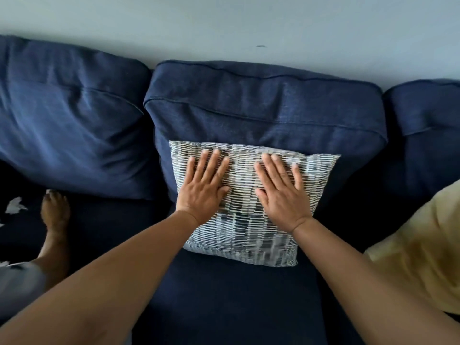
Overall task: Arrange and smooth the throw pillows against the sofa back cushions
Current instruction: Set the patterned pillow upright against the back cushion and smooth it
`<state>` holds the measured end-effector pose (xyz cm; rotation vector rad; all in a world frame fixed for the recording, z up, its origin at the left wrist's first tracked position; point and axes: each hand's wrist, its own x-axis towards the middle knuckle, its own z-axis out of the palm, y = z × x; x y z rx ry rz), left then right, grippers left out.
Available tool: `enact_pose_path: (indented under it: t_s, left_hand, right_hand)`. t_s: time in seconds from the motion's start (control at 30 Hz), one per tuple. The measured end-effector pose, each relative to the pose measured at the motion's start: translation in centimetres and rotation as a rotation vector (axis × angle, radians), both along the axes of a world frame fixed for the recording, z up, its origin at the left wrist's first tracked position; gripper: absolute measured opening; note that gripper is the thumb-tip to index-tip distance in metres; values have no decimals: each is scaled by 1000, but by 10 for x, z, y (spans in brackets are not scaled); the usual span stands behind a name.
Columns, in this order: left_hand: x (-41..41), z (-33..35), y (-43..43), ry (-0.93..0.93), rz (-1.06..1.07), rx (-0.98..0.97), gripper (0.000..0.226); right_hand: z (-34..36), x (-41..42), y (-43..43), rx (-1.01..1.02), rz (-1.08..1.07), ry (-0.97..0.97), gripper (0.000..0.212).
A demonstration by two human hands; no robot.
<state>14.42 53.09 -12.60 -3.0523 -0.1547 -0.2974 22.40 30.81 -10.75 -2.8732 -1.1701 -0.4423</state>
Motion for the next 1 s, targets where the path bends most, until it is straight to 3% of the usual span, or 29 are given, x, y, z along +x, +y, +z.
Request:
enact_pose_path:
  t_s: [0.2, 0.5, 0.73, 1.0]
  left_hand:
    - [-4, 2, 32, 100, 185, 53, 69]
    - [-12, 29, 16, 161, 336, -102, 68]
    - [-23, 66, -21, 108, 288, -308, 62]
    - [-27, 92, -61, 135, 247, -333, 54]
  right_hand:
    - [-7, 27, -52, -17, -219, 51, 67]
    - [11, 8, -42, 20, -366, 180, 64]
    - [48, -11, -41, 186, -362, 258, 54]
    - [74, -22, -50, 163, -382, 326, 52]
